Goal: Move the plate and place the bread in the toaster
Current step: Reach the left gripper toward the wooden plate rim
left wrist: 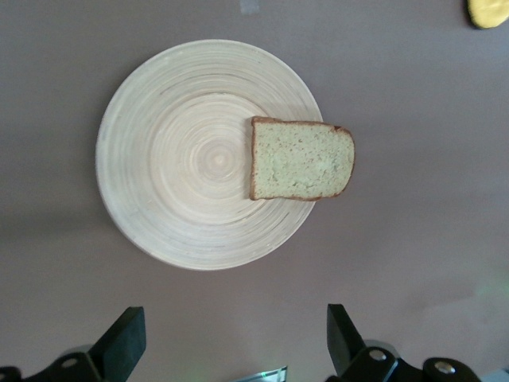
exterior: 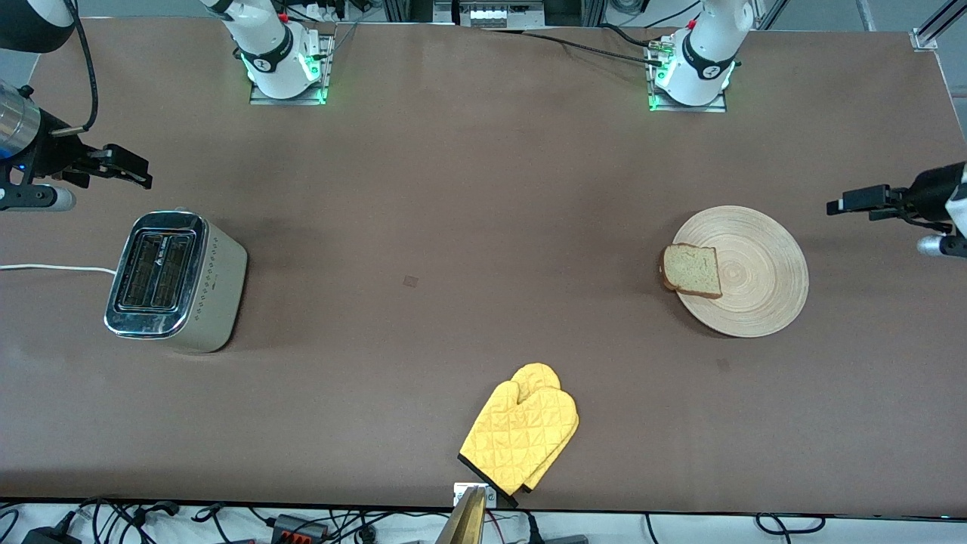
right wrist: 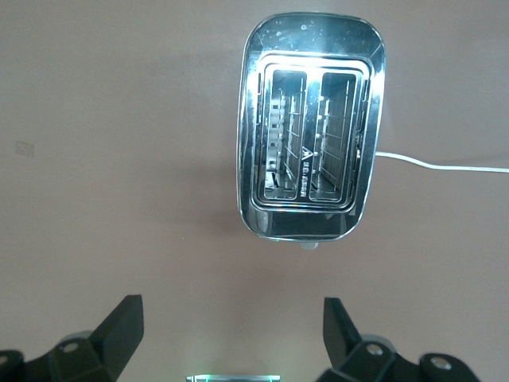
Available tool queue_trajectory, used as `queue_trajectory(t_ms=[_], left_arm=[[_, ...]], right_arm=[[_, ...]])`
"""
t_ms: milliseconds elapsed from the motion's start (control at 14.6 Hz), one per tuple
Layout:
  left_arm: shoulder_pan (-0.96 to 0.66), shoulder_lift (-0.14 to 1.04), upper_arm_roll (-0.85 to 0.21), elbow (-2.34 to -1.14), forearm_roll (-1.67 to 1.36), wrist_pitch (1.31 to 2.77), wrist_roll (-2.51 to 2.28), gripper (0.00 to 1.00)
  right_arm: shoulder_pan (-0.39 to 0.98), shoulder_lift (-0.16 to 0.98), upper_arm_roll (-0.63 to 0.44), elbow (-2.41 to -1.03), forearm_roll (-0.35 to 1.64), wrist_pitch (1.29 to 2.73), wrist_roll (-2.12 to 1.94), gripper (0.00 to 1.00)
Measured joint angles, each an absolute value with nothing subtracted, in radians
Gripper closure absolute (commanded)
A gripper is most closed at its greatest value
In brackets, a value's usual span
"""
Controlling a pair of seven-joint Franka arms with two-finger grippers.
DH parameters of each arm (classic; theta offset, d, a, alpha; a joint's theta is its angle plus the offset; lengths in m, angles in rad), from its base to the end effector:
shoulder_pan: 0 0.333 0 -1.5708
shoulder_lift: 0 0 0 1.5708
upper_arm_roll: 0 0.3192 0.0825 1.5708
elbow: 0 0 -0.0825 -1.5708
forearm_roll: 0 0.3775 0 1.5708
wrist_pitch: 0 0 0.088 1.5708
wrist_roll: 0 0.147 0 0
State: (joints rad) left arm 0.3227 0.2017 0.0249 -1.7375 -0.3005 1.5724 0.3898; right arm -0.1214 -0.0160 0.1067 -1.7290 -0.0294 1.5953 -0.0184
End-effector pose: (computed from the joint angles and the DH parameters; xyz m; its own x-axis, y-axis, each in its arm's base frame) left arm 0.5401 0.1487 0.4074 0.9730 -0.0324 -0.2286 0.0604 -0.9200 0.3873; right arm 0.5328 -0.0118 0.5253 0.9930 0.0043 -0.1181 0.0077 -0.9996 0.0286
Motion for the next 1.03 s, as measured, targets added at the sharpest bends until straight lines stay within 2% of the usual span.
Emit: queue_trajectory(t_ms=[275,686,892,1029], left_arm=[[0.486,0.394,0.026,-1.728,-0.459,1.581,0.661,0.0],[0.603,0.652,0.025,-1.682,-0.594,1.585,0.903,0.0],[0.626,0.737,0.024,-1.653,-0.62,1.585,0.936,0.13],[0.629,0.775,0.024,-1.646,-0.662,1.585,0.938,0.34]], right_arm=[[-0.127,-0.012,0.105,-1.729,-0.012,1.595,-0.019,0.0],[-0.129,-0.009,0.104,-1.729,-0.003,1.579,-0.02,0.0],[-0.129,-0.009,0.104,-1.729,-0.003,1.578,-0.02,0.0],[-0.129,-0.009,0.104,-1.729,-0.003,1.578,-0.02,0.0]])
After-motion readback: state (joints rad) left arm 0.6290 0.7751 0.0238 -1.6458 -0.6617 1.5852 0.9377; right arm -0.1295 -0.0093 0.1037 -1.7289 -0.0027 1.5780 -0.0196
